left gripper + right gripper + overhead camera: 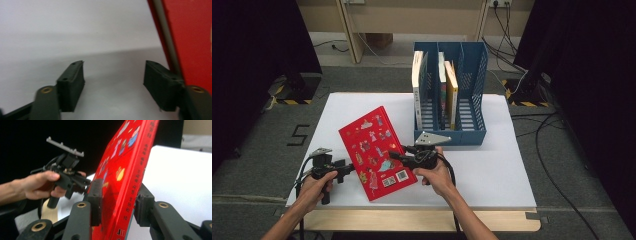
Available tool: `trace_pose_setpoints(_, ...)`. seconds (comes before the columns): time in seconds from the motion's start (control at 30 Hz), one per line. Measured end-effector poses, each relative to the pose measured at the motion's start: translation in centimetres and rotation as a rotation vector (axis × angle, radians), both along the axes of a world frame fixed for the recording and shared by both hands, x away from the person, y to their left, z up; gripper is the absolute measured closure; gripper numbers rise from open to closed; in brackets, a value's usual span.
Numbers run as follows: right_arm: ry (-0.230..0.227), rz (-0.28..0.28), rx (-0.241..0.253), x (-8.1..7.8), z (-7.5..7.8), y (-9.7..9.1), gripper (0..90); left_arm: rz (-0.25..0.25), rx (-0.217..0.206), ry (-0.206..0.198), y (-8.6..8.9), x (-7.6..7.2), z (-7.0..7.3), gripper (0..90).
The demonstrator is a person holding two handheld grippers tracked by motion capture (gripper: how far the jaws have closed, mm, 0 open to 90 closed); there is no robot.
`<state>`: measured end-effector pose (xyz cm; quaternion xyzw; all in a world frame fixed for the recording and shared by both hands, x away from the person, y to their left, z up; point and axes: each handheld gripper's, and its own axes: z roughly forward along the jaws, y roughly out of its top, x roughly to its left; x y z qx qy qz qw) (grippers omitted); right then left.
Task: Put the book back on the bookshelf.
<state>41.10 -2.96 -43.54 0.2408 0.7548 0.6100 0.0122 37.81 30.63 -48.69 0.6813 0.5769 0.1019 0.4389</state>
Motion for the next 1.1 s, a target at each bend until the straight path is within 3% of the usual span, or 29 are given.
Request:
trace_pose_setpoints(0.1,0.035,0.053,-0.011,0.3,0.4,-0.6,67.0,-0.008,0.005,-0.02,-0.3,-0.1,0.1,41.3)
trace_pose_setpoints(0.2,0.052,0.058,-0.081,0.4,1.0,-0.3,66.2,-0.004,0.004,-0.017,-0.4,-0.1,0.0,42.5)
trace_pose_setpoints(0.33,0.114,0.089,-0.123,1.4,1.1,-0.1,65.0,-0.006,-0.034,-0.007,-0.3,-0.1,-0.1,42.7)
trace_pose_setpoints(0.63,0.138,0.143,-0.205,2.0,1.6,1.3,63.4,-0.01,-0.033,-0.012,-0.4,-0.1,-0.4,49.8)
trace_pose_setpoints(0.8,0.153,0.12,-0.212,2.1,1.3,1.1,63.3,-0.018,-0.028,-0.012,-0.4,-0.1,-0.5,45.7)
trace_pose_setpoints(0.83,0.149,0.112,-0.213,2.0,1.3,1.0,63.2,-0.029,-0.043,-0.014,-0.3,-0.1,-0.5,39.1)
trace_pose_setpoints(0.87,0.145,0.094,-0.217,1.9,1.1,0.9,63.0,-0.037,-0.056,-0.008,-0.4,-0.2,-0.3,20.0)
trace_pose_setpoints(0.9,0.15,0.087,-0.207,1.8,1.0,0.8,63.3,-0.044,-0.051,-0.024,-0.4,-0.3,-0.1,18.9)
trace_pose_setpoints(0.93,0.152,0.082,-0.189,1.8,0.7,0.5,63.7,-0.045,-0.025,-0.041,-0.6,-0.4,0.0,26.0)
trace_pose_setpoints(1.0,0.151,0.067,-0.156,1.5,0.3,0.0,64.2,-0.04,-0.009,-0.031,-0.6,-0.3,-0.3,19.4)
trace_pose_setpoints(1.1,0.126,0.054,-0.127,1.0,0.1,-0.4,64.5,-0.004,-0.008,-0.001,0.0,0.0,-0.8,21.1)
